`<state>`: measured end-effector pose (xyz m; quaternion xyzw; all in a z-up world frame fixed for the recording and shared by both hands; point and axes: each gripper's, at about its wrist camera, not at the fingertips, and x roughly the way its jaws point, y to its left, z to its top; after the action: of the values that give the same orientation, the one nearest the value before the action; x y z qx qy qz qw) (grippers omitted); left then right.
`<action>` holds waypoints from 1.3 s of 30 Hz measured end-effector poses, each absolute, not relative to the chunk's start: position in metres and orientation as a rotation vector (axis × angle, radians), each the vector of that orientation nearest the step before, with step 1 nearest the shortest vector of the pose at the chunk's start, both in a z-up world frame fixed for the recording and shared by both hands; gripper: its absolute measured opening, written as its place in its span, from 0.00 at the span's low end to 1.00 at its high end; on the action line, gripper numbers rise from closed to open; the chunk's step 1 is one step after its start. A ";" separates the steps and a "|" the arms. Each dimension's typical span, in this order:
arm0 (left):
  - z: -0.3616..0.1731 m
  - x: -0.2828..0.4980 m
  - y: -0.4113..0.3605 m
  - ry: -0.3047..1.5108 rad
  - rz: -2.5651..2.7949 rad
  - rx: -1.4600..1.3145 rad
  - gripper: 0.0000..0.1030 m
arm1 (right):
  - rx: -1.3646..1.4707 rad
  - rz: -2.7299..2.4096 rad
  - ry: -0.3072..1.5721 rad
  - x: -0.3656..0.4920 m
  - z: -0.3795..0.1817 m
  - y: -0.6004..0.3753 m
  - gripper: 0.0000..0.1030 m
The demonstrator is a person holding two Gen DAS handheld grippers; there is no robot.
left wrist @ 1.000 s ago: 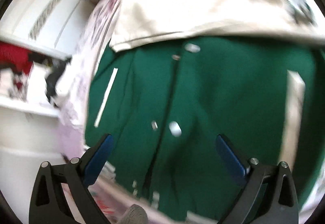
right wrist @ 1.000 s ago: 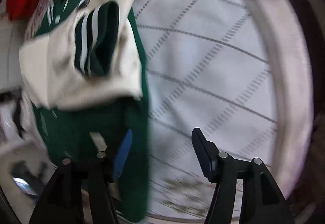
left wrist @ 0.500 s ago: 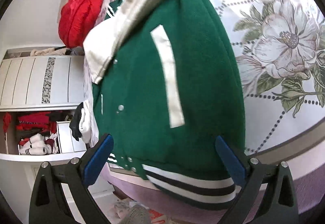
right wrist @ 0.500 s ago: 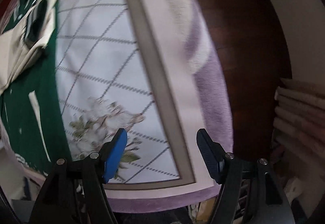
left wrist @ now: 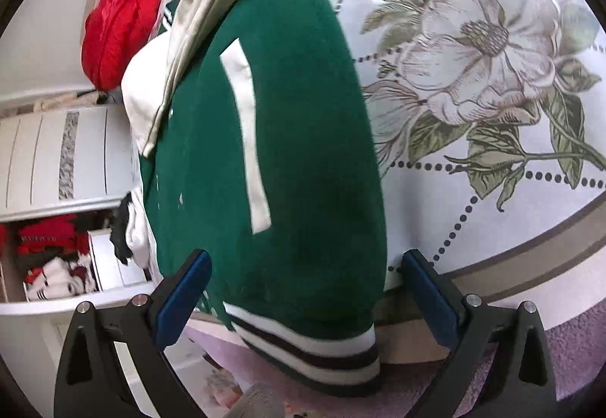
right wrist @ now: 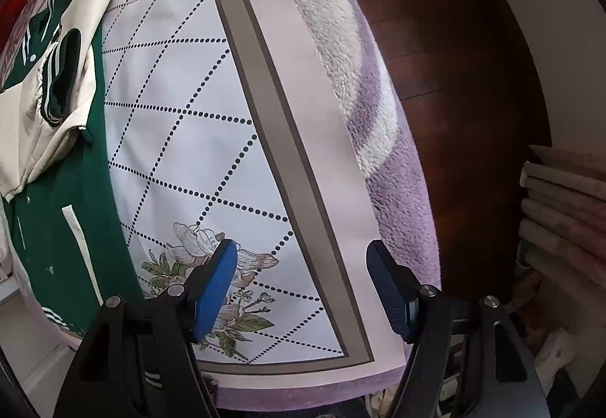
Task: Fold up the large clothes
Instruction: 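Grasp the green jacket side with the left tool and fold it over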
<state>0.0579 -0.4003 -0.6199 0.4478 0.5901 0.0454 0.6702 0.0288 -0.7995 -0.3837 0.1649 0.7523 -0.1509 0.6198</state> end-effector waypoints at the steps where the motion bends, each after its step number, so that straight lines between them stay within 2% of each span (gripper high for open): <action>1: -0.622 0.061 -0.398 1.323 0.103 1.009 1.00 | 0.380 -0.352 1.732 0.028 -0.382 -0.803 0.70; 4: -0.621 0.082 -0.381 1.323 0.162 0.984 1.00 | 0.387 -0.359 1.733 0.039 -0.387 -0.784 0.70; 8: -0.614 0.115 -0.347 1.331 0.256 0.935 1.00 | 0.491 -0.316 1.710 0.074 -0.441 -0.751 0.70; 13: -0.590 0.136 -0.320 1.321 0.300 0.855 0.99 | 0.765 -0.084 1.586 0.119 -0.463 -0.747 0.71; 14: -0.586 0.137 -0.318 1.320 0.298 0.843 0.97 | 0.833 -0.019 1.558 0.133 -0.469 -0.743 0.74; 15: -0.582 0.138 -0.315 1.314 0.292 0.828 0.86 | 0.883 0.028 1.536 0.144 -0.475 -0.738 0.77; 16: -0.579 0.138 -0.314 1.312 0.283 0.813 0.66 | 0.934 0.075 1.508 0.159 -0.481 -0.733 0.83; 17: -0.576 0.138 -0.312 1.312 0.269 0.792 0.53 | 0.978 0.130 1.478 0.174 -0.486 -0.728 0.85; 18: -0.573 0.137 -0.313 1.307 0.252 0.773 0.26 | 1.002 0.172 1.456 0.191 -0.493 -0.720 0.86; 19: -0.572 0.136 -0.314 1.305 0.244 0.764 0.16 | 1.023 0.210 1.446 0.209 -0.500 -0.711 0.88; 20: -0.570 0.137 -0.314 1.299 0.247 0.764 0.16 | 1.036 0.235 1.440 0.220 -0.506 -0.705 0.91; 27: -0.564 0.148 -0.304 1.334 0.233 0.680 0.14 | 1.019 0.257 1.511 0.288 -0.559 -0.633 0.93; 28: -0.562 0.149 -0.302 1.338 0.228 0.667 0.14 | 1.025 0.244 1.506 0.292 -0.566 -0.622 0.91; 30: -0.554 0.151 -0.296 1.339 0.212 0.632 0.13 | 0.994 0.223 1.532 0.298 -0.566 -0.605 0.47; 31: -0.549 0.151 -0.294 1.341 0.202 0.614 0.12 | 1.003 0.209 1.544 0.299 -0.565 -0.601 0.34; 35: -0.509 0.152 -0.265 1.335 0.162 0.480 0.11 | 0.979 0.176 1.513 0.303 -0.538 -0.585 0.23; 39: -0.469 0.160 -0.220 1.341 0.128 0.315 0.10 | 0.889 0.180 1.481 0.308 -0.457 -0.555 0.22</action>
<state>0.1596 -0.2201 -0.4686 0.1453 0.6182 0.0590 0.7702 0.3084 -0.5550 -0.4575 0.3907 0.6508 0.0790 0.6463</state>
